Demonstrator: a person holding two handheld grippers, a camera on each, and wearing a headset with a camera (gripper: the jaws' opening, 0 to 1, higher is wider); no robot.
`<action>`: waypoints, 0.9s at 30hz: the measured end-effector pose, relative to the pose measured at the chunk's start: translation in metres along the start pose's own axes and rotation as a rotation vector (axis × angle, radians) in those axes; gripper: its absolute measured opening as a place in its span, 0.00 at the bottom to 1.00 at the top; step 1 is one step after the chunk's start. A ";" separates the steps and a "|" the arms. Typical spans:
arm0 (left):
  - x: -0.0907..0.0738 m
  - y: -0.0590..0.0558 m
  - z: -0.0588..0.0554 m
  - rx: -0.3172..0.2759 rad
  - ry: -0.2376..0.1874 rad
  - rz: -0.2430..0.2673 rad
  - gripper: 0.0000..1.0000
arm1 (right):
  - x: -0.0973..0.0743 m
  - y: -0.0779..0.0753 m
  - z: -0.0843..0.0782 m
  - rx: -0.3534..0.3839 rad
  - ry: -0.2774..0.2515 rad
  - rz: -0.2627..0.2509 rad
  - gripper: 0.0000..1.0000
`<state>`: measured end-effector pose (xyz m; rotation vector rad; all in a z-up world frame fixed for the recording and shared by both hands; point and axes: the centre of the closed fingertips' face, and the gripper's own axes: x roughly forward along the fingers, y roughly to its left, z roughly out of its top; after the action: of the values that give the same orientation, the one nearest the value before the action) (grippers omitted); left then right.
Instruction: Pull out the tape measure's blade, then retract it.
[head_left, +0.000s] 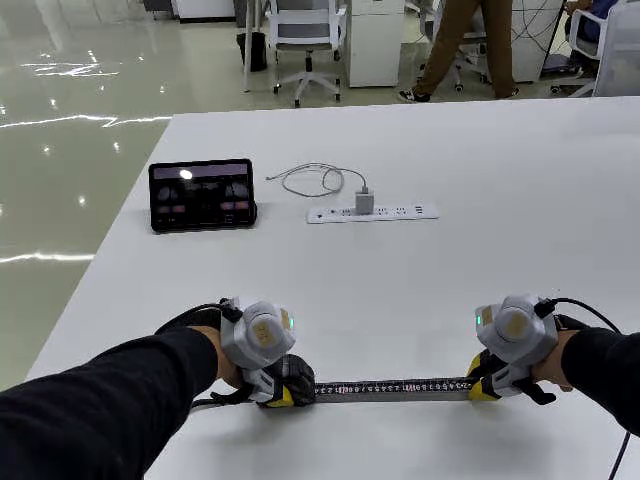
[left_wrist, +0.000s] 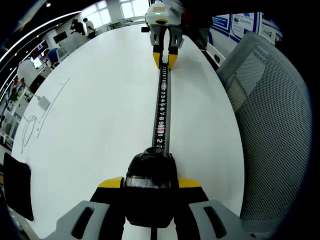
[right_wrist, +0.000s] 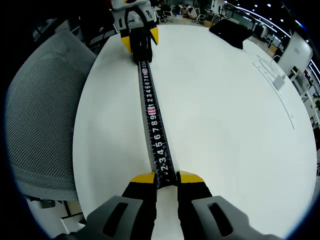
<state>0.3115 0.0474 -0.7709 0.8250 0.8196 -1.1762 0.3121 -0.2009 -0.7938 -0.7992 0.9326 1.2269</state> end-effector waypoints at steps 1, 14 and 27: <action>0.000 0.000 0.000 0.000 -0.001 0.001 0.33 | 0.000 0.000 0.000 0.001 0.000 0.000 0.10; 0.000 0.000 0.000 0.001 0.000 0.003 0.33 | 0.001 -0.001 -0.001 0.007 0.007 0.005 0.10; -0.002 -0.001 0.001 0.049 0.020 -0.009 0.33 | 0.001 0.001 0.000 -0.006 0.029 0.001 0.11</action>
<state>0.3100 0.0476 -0.7690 0.8753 0.8147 -1.2014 0.3115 -0.2004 -0.7949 -0.8234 0.9537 1.2220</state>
